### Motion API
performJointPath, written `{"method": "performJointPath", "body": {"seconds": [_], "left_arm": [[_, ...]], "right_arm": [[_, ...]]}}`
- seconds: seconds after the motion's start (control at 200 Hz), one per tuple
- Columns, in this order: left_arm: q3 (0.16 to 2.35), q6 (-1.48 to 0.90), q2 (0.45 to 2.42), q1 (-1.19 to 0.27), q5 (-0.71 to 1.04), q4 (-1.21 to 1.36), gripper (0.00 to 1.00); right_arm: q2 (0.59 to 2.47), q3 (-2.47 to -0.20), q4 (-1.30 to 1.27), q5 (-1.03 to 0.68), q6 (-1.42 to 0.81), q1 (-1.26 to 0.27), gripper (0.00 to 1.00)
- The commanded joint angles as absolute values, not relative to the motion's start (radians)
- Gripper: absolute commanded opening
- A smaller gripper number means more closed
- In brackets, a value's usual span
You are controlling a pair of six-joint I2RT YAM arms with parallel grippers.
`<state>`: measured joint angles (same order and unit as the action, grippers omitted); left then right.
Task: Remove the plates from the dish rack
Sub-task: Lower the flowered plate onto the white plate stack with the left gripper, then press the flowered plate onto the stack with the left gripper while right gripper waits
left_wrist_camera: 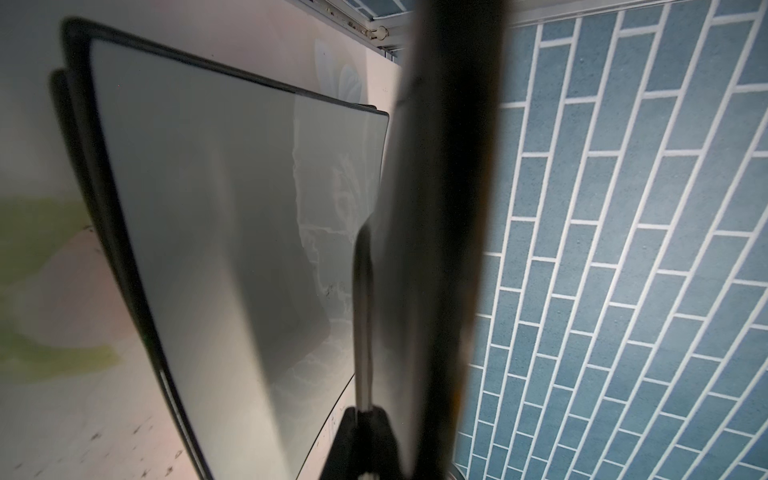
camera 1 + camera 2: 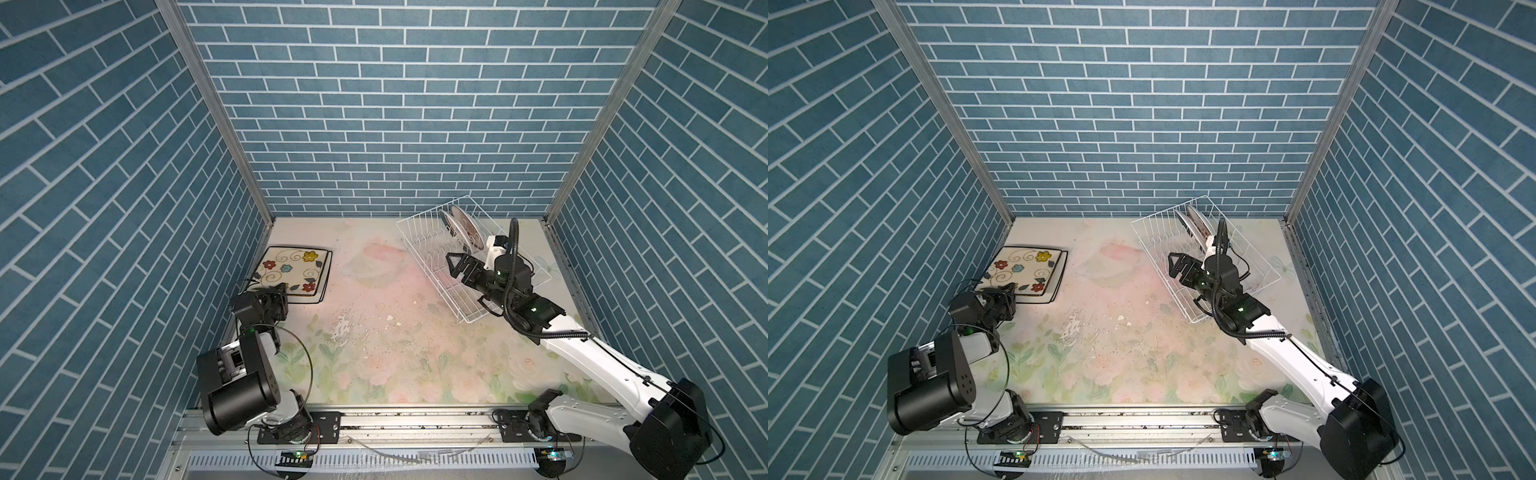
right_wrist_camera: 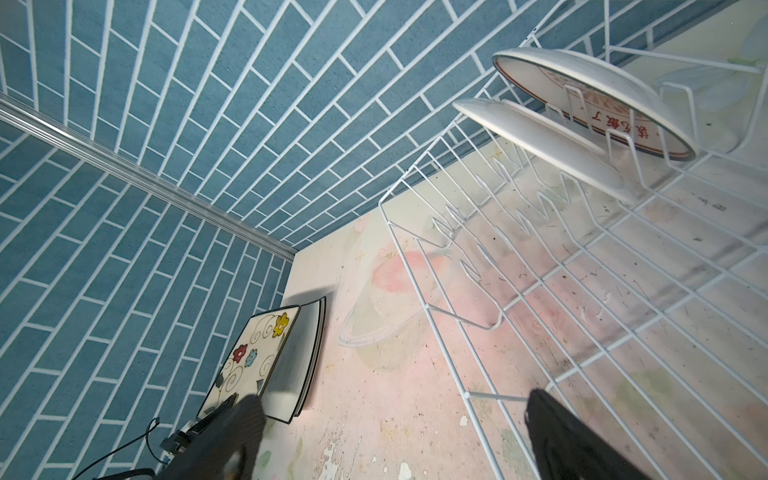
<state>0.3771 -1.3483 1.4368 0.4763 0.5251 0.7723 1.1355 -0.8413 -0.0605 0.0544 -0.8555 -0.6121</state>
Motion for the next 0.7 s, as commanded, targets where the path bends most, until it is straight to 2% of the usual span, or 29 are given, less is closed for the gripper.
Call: {"method": "performJointPath", "body": {"seconds": [0.0, 0.695], "left_arm": [[0.422, -1.338, 1.449, 0.482, 0.577, 0.994, 0.0], [0.423, -1.328, 1.547, 0.484, 0.563, 1.036, 0.0]], "right_arm": [[1.137, -0.889, -0.044, 0.054, -0.828, -0.606, 0.99], [1.084, -0.864, -0.012, 0.082, -0.83, -0.604, 0.99]]}}
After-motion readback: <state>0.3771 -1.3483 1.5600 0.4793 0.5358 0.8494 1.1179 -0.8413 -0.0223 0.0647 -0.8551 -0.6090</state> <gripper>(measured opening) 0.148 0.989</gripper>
